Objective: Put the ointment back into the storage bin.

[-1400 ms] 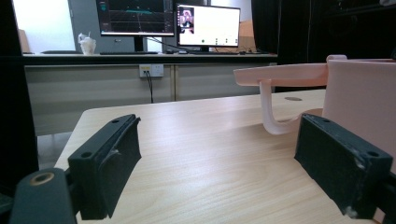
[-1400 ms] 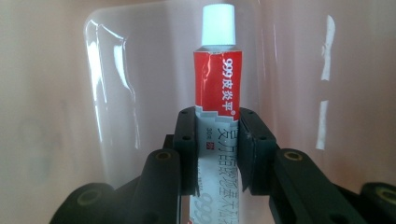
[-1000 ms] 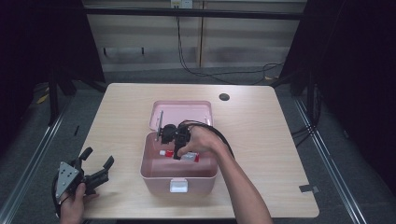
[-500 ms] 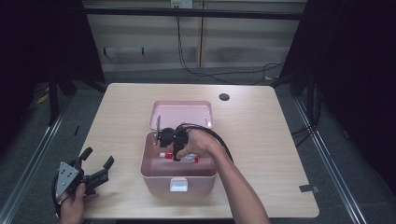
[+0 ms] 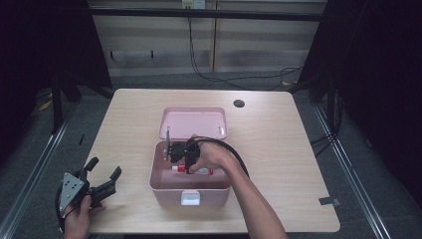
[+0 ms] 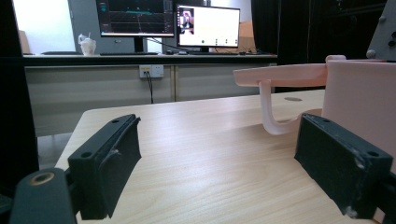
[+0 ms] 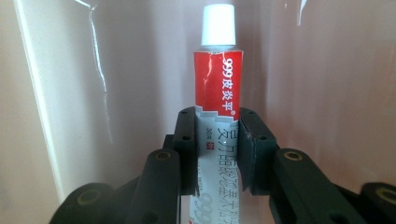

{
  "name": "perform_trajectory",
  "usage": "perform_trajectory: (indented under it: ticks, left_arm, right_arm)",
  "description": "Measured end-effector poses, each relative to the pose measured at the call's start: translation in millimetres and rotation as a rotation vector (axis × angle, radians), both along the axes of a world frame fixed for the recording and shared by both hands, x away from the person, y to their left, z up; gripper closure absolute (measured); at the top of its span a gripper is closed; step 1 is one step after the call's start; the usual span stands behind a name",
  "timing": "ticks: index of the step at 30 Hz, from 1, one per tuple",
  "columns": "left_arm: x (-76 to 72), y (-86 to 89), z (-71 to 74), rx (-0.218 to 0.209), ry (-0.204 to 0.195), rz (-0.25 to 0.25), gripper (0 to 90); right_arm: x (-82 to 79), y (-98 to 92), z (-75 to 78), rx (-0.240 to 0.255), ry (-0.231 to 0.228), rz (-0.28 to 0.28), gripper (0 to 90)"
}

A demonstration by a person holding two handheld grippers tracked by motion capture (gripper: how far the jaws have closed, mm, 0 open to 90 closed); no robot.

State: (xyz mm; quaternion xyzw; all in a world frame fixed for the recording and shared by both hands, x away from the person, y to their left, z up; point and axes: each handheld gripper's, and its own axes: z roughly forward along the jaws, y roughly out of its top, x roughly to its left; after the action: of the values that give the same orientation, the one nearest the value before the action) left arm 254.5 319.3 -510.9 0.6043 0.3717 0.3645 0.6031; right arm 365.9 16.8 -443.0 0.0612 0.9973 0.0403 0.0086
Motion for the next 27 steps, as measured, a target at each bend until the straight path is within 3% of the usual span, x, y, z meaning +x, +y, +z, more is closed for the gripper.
perform_trajectory:
  ticks: [10,27]
  left_arm:
    - [0.0,0.0,-0.1,-0.001,-0.001,-0.001,13.9]
    - [-0.2,-0.2,-0.1,-0.005,-0.002,0.001,13.9]
  right_arm:
    - [-2.2,2.7,-6.9,-0.032,-0.04,-0.003,71.5]
    - [-3.3,0.9,-17.1,-0.053,-0.051,-0.025,71.2]
